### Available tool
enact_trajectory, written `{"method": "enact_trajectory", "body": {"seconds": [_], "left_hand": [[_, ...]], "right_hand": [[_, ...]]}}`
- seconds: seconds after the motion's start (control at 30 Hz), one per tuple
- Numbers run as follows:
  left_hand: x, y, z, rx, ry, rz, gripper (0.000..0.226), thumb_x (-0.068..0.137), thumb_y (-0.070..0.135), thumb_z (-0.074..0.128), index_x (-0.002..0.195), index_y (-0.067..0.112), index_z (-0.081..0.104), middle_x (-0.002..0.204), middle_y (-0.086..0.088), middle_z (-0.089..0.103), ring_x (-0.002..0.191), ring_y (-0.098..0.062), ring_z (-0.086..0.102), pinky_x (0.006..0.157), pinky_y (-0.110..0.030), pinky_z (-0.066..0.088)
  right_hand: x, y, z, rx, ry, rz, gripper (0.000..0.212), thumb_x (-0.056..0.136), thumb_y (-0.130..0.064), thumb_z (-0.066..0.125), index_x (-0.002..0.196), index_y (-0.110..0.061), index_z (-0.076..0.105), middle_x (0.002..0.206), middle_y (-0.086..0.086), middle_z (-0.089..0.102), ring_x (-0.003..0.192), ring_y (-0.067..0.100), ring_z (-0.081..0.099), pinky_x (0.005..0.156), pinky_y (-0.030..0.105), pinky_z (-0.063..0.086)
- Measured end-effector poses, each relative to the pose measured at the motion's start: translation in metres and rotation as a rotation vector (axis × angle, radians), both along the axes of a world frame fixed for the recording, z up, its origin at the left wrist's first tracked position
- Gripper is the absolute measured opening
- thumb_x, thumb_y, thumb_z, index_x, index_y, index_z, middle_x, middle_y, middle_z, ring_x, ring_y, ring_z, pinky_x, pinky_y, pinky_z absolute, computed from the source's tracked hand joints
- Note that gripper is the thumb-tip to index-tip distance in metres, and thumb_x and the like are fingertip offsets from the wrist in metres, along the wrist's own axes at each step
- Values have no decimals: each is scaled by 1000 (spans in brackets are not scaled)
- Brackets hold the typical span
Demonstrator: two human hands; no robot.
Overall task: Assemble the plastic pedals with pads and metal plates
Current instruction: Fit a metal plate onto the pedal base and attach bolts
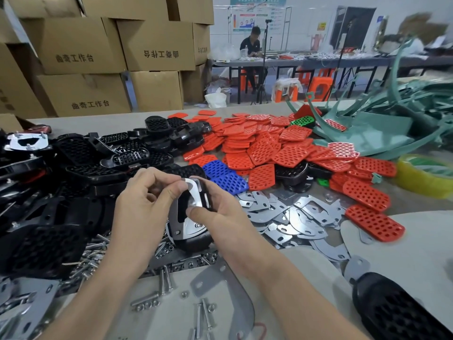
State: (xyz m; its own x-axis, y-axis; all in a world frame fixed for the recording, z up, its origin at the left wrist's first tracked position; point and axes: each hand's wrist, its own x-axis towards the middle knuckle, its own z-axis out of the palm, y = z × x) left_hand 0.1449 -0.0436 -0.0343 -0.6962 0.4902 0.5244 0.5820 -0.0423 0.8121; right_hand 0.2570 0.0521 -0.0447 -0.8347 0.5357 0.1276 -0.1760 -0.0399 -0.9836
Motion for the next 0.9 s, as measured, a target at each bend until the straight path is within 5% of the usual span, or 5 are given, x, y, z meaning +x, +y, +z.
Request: {"method": "enact_trajectory", "body": {"seconds": [0.2,0.33,0.47,0.6,0.9], "left_hand": [[1,-2,3,-34,84,-57,25,88,21,73,91,46,73,96,11,61,85,-8,58,75,-11,42],[-1,-4,2,-86,92,-105,30,97,17,63,101,46,72,99,14,61,85,-15,65,79,-22,47],[-2,-4,4,-75,146,-59,24,94,19,66,96,42,73,94,14,63,78,-5,60,65,-5,40],[-3,-4,2,-74,214,3,14,92,28,66,94,41,69,100,20,66,92,-10,62,75,-9,44],[-3,-2,-3,-32,157,10,9,90,31,71,89,38,65,95,16,66,89,-12,65,76,-28,51]], "right_hand": [[-2,0,-1,-34,23,-7,46,93,8,55,131,-17,63,124,12,71,115,22,67,108,41,49],[-4,0,-1,-48,27,-42,43,94,9,54,117,-26,67,112,5,74,98,9,66,90,24,53],[-5,-1,-3,-21,32,-39,43,95,7,55,115,-30,66,110,-1,74,99,8,67,86,23,54],[-7,-4,-2,6,61,-72,44,95,9,54,121,-25,65,114,-2,74,103,4,68,85,17,53],[-5,-5,-3,-22,45,-60,46,96,9,53,128,-23,64,121,2,73,117,20,67,107,40,51]]}}
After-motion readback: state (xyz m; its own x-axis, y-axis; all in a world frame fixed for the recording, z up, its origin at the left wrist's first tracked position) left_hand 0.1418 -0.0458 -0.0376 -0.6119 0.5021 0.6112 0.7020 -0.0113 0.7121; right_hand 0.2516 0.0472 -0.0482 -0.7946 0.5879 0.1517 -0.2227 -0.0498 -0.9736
